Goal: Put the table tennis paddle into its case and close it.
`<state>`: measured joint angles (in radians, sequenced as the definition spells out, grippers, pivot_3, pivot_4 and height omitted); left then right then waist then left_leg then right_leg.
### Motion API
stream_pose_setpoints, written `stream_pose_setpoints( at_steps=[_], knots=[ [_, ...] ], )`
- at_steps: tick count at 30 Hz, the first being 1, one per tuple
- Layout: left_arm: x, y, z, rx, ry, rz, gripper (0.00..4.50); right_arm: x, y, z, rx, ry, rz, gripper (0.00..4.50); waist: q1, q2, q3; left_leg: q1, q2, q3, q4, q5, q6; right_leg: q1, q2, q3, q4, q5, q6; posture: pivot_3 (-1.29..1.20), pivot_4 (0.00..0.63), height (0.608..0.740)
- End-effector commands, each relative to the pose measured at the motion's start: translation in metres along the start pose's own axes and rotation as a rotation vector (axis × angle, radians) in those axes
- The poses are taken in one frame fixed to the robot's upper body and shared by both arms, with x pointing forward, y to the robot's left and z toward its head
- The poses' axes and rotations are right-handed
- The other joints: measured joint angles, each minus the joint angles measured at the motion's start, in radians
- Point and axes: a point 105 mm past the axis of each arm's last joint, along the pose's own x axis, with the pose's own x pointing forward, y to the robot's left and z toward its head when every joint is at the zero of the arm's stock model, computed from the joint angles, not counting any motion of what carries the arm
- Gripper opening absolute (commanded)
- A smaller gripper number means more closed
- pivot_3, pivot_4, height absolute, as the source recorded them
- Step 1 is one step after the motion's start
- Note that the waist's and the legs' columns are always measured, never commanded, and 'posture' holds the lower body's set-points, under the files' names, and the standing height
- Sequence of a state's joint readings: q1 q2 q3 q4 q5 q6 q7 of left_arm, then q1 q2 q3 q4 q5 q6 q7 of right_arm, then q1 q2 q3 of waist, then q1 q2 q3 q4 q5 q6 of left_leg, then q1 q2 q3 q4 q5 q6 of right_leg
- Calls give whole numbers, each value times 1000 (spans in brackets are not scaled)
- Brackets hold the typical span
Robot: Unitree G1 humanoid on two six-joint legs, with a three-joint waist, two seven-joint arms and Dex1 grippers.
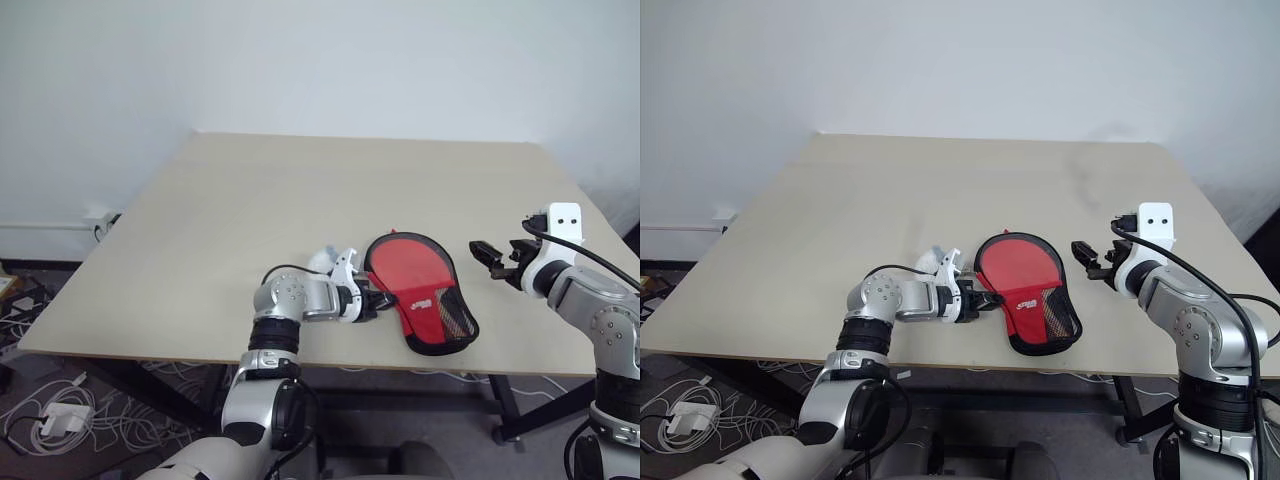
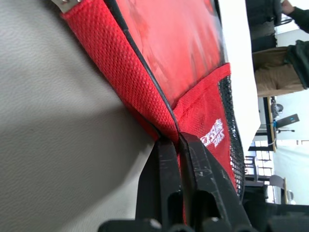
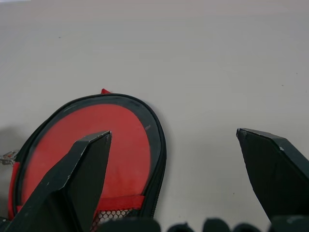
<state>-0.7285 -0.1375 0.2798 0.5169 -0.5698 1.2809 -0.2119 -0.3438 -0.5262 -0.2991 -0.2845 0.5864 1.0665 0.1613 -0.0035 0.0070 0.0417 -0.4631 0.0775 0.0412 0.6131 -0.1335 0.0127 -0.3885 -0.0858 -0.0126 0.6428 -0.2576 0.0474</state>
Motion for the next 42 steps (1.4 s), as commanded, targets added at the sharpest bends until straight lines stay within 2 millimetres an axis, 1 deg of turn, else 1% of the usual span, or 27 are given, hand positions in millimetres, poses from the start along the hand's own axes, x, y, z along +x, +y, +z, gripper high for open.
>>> stream_pose_setpoints(
  at_steps=[1,5,9,15,20,26,28,34,37,39,42],
  knots=[
    [19,-22,-16,-20,66,-65,48,-3,-6,15,9,-55,-31,4500,0,0,0,0,0,0,0,0,0,0,0,0,0,0,0,0,0,740],
    [13,-25,-12,-23,62,-94,48,-4,-3,14,8,-59,-29,4500,0,0,0,0,0,0,0,0,0,0,0,0,0,0,0,0,0,740],
    [5,-31,-14,-3,79,-106,48,-3,0,14,6,-62,-20,4500,0,0,0,0,0,0,0,0,0,0,0,0,0,0,0,0,0,740],
    [-16,-38,-16,20,143,-138,48,-1,3,17,6,-70,-10,4500,0,0,0,-1,0,0,0,0,0,-1,0,0,0,0,0,0,0,740],
    [-29,-31,-29,90,225,-138,48,1,4,19,-2,-70,-4,4500,-1,0,0,-1,0,0,-1,0,0,-1,0,0,0,0,0,0,0,740],
    [-41,-14,-52,141,360,-118,48,2,6,21,-10,-74,1,4500,-1,0,0,-1,0,0,-2,0,0,-2,0,0,0,1,-1,0,0,740],
    [-42,-13,-58,138,390,-125,48,2,5,22,-12,-74,0,4500,0,0,0,-1,0,0,-2,0,0,-2,0,0,0,1,-1,0,0,740],
    [-41,-26,-79,134,474,-215,48,1,4,22,-17,-70,-3,4500,1,0,0,-1,0,0,-1,0,0,-1,0,0,0,1,-1,0,0,740],
    [-43,-30,-85,142,498,-236,48,1,6,22,-18,-68,2,4500,1,0,0,-1,0,0,-1,0,0,-1,0,0,0,0,-1,0,0,740],
    [-44,-31,-85,158,499,-232,48,2,6,21,-21,-64,2,4500,1,0,0,-1,0,0,-1,0,0,-1,0,0,0,0,-1,0,0,740],
    [-45,-28,-77,160,453,-201,48,2,7,20,-31,-61,3,4500,0,0,0,-1,0,0,-1,0,0,-1,0,0,0,0,-1,0,0,740]
  ],
)
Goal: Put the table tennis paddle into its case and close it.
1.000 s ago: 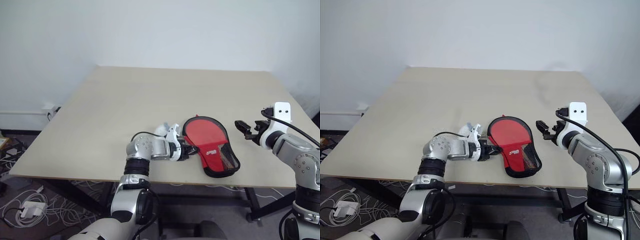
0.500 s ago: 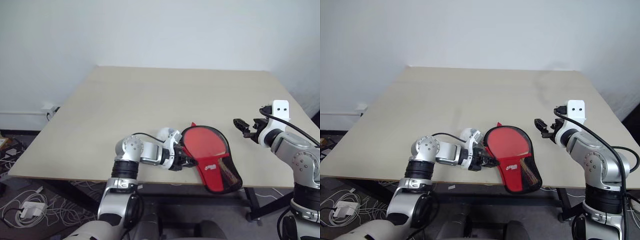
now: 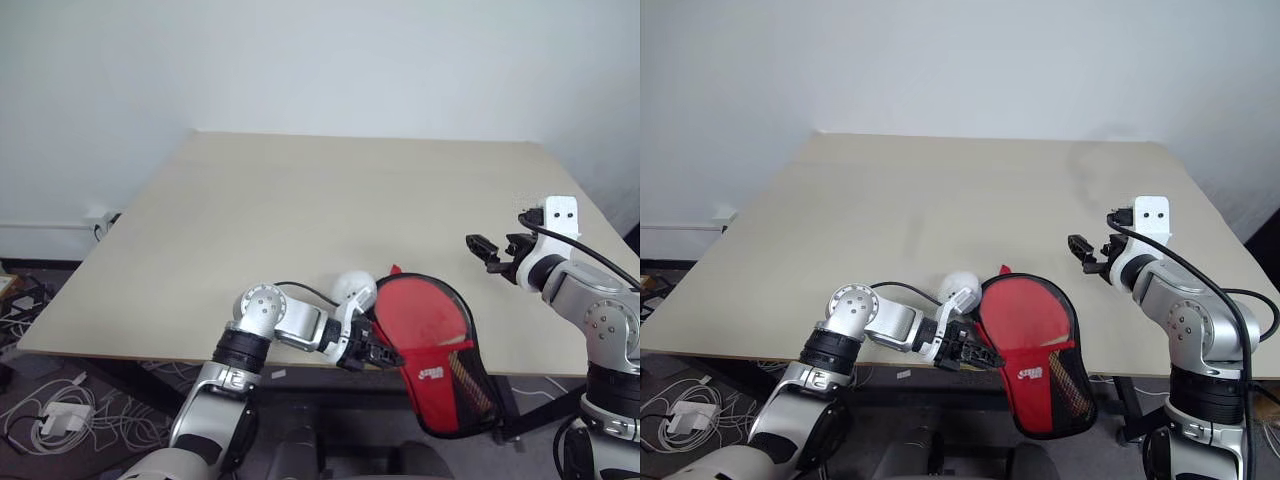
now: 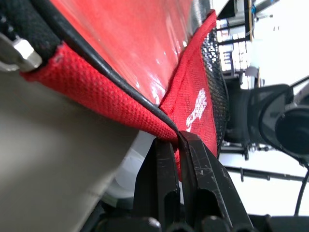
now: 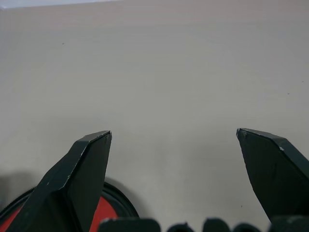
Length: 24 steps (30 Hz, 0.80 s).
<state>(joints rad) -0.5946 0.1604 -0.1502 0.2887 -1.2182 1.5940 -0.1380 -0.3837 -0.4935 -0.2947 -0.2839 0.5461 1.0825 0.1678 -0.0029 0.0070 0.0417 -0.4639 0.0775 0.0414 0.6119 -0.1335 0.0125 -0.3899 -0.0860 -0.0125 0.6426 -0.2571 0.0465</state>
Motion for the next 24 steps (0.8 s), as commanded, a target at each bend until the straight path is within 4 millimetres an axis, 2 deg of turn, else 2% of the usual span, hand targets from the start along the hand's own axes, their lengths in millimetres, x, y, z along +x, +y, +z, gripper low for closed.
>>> stream_pose_setpoints(
  at_steps=[1,6,11,15,17,20,22,24],
  knots=[
    [-2,-10,3,40,-10,-13,48,-2,1,13,-31,-45,-4,4500,0,0,0,0,0,0,0,0,0,0,0,0,0,0,0,0,0,740],
    [-8,-5,21,43,-149,67,48,-2,1,11,-64,-48,-12,4500,0,0,0,0,0,0,0,0,0,0,0,0,0,0,0,0,0,740],
    [-16,-4,20,46,-170,60,1723,-1,2,11,-53,-39,1,4500,-1,0,0,0,0,0,0,0,0,0,0,0,0,0,0,0,0,740],
    [-33,-11,19,98,-167,19,3027,-1,6,8,-42,-19,37,4500,-4,0,0,0,0,0,0,0,0,0,0,0,0,0,0,0,0,740],
    [-39,-16,17,123,-163,-3,3027,-2,8,7,-37,-11,53,4500,-8,0,0,0,0,0,-1,0,0,-1,0,0,0,0,0,0,0,740],
    [-64,-26,10,259,-175,6,3027,-3,19,-1,-40,31,110,4500,-11,-1,1,0,0,0,-1,0,0,-1,0,0,0,2,-3,0,0,740],
    [-93,-34,15,378,-248,30,3027,-4,39,-13,-72,77,200,4500,-20,-1,1,0,0,1,-2,0,0,-1,0,0,0,2,-4,0,0,740],
    [-109,-39,21,454,-288,39,3027,-6,51,-21,-96,106,245,4500,-22,0,0,1,0,1,-5,0,-1,-2,0,0,0,2,-4,0,0,740]
  ],
)
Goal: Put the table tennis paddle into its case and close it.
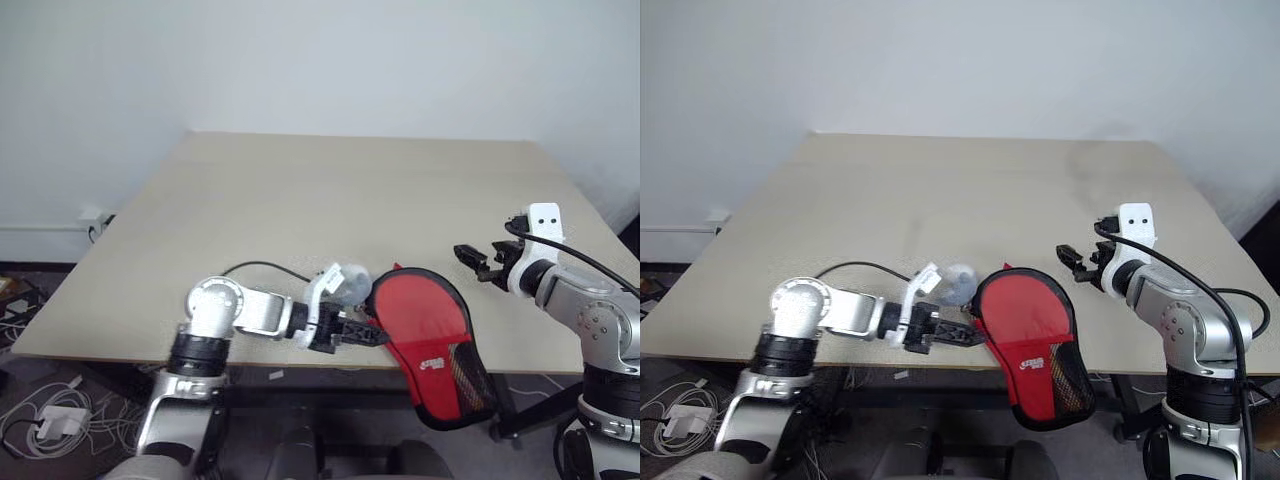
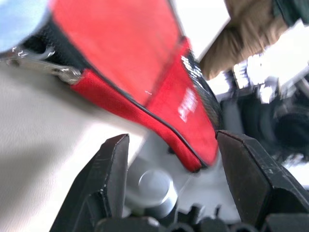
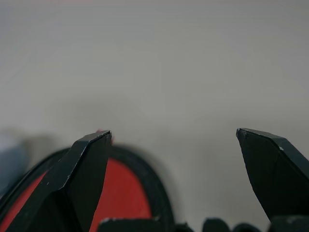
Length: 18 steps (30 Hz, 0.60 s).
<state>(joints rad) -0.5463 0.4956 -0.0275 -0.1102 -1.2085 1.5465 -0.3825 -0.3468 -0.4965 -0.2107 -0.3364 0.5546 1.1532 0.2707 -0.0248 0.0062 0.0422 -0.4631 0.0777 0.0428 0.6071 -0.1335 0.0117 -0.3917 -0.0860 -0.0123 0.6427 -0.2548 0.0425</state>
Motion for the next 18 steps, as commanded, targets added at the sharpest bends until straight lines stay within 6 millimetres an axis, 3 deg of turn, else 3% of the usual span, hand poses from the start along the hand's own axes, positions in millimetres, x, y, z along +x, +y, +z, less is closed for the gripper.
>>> stream_pose_setpoints(
  at_steps=[1,5,7,13,18],
  knots=[
    [-19,-16,26,173,-97,-45,3027,-1,24,0,-60,7,92,4500,0,1,0,0,0,0,-1,0,0,0,0,0,0,0,0,0,0,740],
    [-30,3,50,294,-120,50,3063,8,42,-12,-62,42,147,3619,6,0,0,0,0,1,-1,0,0,0,-1,0,0,-1,1,0,0,740],
    [-30,17,62,348,-139,124,3063,11,51,-14,-67,44,173,2869,6,0,0,0,0,2,-1,0,0,0,-1,0,-1,-1,1,0,0,740],
    [-16,29,72,492,-115,143,3063,23,61,-23,-46,70,201,657,5,0,0,-1,0,2,-3,0,0,-2,-1,0,-2,0,1,0,0,740],
    [5,48,66,585,-47,174,3063,33,62,-34,-46,105,177,657,5,0,1,-1,0,2,-2,0,0,-2,-1,0,-2,-1,1,0,0,740]
  ],
)
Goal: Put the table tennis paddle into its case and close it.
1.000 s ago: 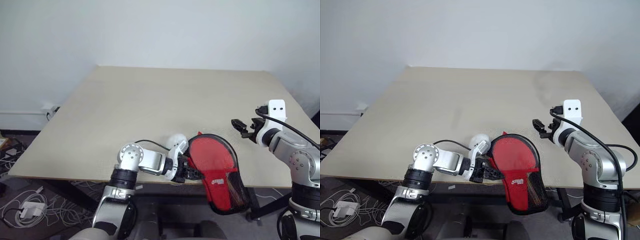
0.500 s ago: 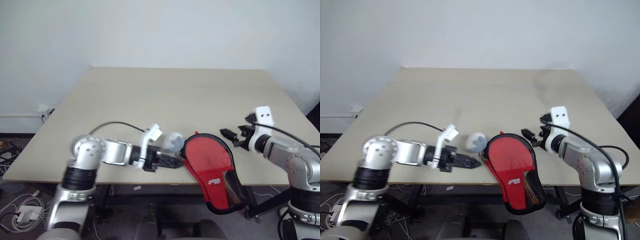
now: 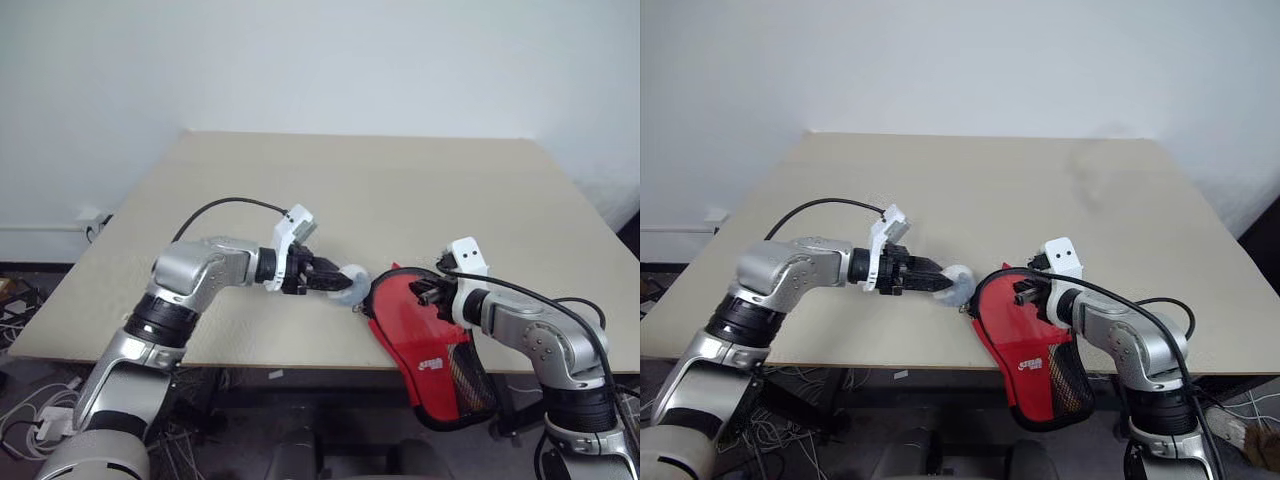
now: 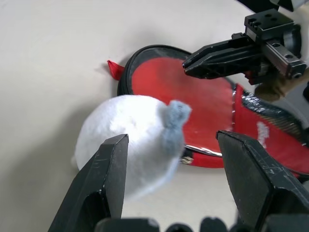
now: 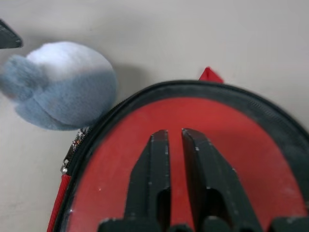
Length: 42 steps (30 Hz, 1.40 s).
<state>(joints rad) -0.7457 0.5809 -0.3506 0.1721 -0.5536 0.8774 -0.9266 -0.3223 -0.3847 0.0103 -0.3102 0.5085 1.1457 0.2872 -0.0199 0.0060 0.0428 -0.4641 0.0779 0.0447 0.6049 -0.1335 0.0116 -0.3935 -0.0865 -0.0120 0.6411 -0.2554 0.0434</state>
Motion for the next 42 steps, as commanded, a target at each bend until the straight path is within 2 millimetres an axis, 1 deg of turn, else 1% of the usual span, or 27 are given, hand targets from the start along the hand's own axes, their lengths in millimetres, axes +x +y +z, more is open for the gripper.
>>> stream_pose_setpoints(
  at_steps=[1,2,3,4,6,7,11,14,17,20,22,24,27,31,34,35,37,40,42],
  knots=[
    [11,4,5,108,3,10,3063,4,1,10,-34,-38,-15,657,0,0,0,0,0,0,0,0,0,0,0,0,0,0,0,0,0,740],
    [14,7,5,115,-2,22,3063,5,1,9,-37,-38,-18,657,1,0,0,0,0,0,0,0,0,0,0,0,0,0,0,0,0,740],
    [17,11,5,114,-5,42,3403,5,1,9,-39,-37,-21,605,1,0,0,0,0,0,1,0,0,0,0,0,0,0,0,0,0,740],
    [19,15,5,123,-4,58,3570,6,0,8,-38,-36,-26,605,0,0,0,0,0,0,1,0,0,0,0,0,0,0,0,0,0,740],
    [24,20,1,160,9,86,4291,7,-3,5,-37,-29,-41,605,0,0,0,0,0,-1,2,0,0,0,0,0,1,0,0,0,0,740],
    [27,22,-1,172,14,99,4486,7,-4,3,-36,-26,-46,605,0,0,0,0,0,-1,2,0,0,0,0,0,1,0,0,0,0,740],
    [37,28,-8,213,52,135,4486,9,-2,-1,-39,-10,-39,605,0,-1,0,0,0,-1,2,0,0,1,0,0,1,0,0,0,0,740],
    [43,26,-14,241,78,115,4486,9,0,-3,-40,-1,-29,605,0,-1,0,0,0,-1,3,0,0,1,0,0,1,0,0,0,0,740],
    [48,32,-13,182,70,141,4486,10,-1,-4,-46,2,-34,605,0,-1,0,0,0,-1,3,0,0,1,0,0,1,0,0,0,0,740],
    [52,39,-8,164,48,176,4486,11,-2,-5,-45,5,-40,605,0,-1,0,0,0,-1,4,0,0,1,0,0,1,0,1,0,0,740],
    [54,43,-1,121,4,191,4108,12,-2,-6,-51,10,-45,605,0,-1,0,0,0,-2,5,0,0,2,0,0,1,0,1,0,0,740],
    [56,42,3,121,-15,173,3668,12,-1,-9,-53,20,-40,605,0,-1,0,0,0,-2,5,0,0,2,1,0,1,0,1,0,0,740],
    [57,40,6,127,-25,157,2623,13,2,-13,-57,39,-26,605,-1,-1,0,0,0,-2,5,0,0,2,1,0,1,0,1,0,0,740],
    [58,35,12,151,-45,125,1381,12,5,-21,-54,81,-8,605,-1,-1,0,0,0,-2,5,0,1,2,1,0,2,0,1,0,0,740],
    [59,34,18,142,-61,118,678,12,3,-33,-56,137,-14,605,-1,-2,0,0,0,-2,5,0,1,2,1,0,2,0,1,0,0,740],
    [59,35,19,140,-63,118,508,13,3,-35,-57,145,-15,605,0,-2,0,0,0,-2,6,0,1,2,1,0,2,0,1,0,0,740],
    [59,35,22,142,-64,117,357,11,7,-39,-61,168,6,605,0,-2,0,0,0,-3,6,0,1,3,1,-1,2,0,1,0,0,740],
    [60,35,30,129,-78,124,325,9,13,-47,-79,202,43,605,-1,-3,-1,0,0,-3,6,0,1,3,1,-1,2,0,1,0,0,740],
    [60,38,32,133,-82,138,325,11,12,-49,-77,210,30,232,-1,-3,-1,0,0,-3,6,0,1,3,1,-1,2,0,1,0,0,740]
  ],
)
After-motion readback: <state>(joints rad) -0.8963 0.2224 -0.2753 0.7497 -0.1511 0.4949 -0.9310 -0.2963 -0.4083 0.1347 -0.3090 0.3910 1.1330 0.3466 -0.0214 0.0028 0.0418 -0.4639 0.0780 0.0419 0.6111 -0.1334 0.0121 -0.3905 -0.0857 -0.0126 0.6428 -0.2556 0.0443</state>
